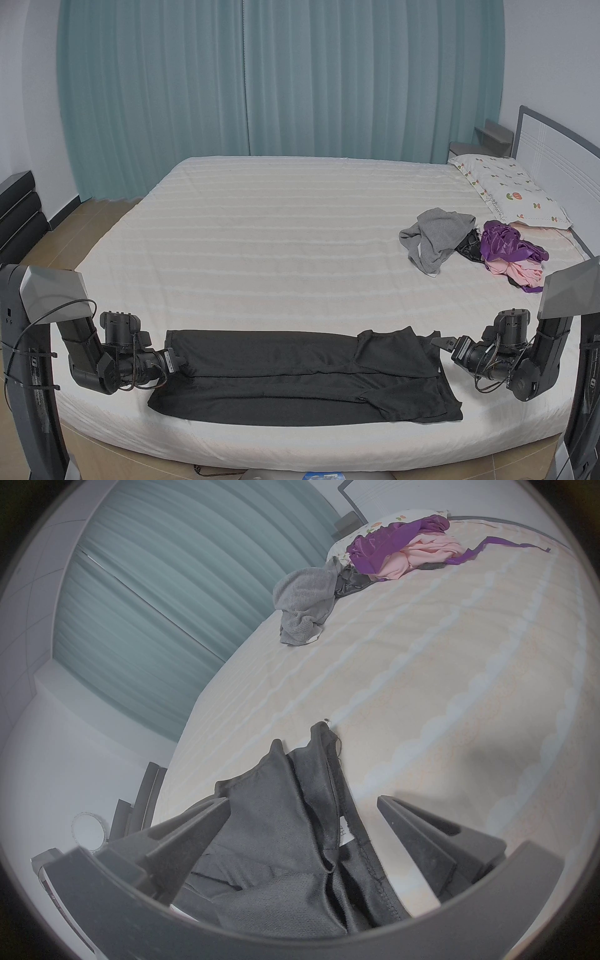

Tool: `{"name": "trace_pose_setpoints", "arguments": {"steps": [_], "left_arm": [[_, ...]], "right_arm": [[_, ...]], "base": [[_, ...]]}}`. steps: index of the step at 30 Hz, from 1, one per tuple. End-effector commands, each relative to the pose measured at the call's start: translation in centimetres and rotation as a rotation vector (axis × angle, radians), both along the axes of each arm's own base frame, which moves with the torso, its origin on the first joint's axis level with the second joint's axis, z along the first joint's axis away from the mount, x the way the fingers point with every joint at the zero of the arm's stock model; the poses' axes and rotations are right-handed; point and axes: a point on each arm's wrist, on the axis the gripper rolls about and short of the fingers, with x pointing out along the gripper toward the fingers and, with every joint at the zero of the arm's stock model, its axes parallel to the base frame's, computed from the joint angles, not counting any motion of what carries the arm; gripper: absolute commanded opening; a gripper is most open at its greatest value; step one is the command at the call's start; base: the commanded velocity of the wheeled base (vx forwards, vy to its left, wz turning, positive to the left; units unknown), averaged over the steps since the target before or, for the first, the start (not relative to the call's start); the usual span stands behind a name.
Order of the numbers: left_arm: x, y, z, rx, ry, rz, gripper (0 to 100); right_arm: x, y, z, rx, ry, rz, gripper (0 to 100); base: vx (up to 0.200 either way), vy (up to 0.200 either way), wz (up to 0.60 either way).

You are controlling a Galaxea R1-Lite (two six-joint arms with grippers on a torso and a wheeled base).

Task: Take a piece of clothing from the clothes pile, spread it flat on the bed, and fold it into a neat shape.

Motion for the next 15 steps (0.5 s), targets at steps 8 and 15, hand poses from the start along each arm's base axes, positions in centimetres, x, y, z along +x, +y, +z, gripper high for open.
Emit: {"name": "trace_pose_setpoints", "arguments": {"steps": [8,15], "left_arm": [[-0.82,0.32,0.14,-0.018,-0.018,0.029,0],[-1.18,0.26,0.22,-0.024,-0.031,0.034,0]], "right_arm": [[-0.38,-0.29,0.25,0.028,0.009,-0.029,100],[-0.41,-0.80,0.23,0.081,0.028,-0.043,100]], "base": [[0.000,0.000,0.00],[0.000,0.000,0.00]]}}
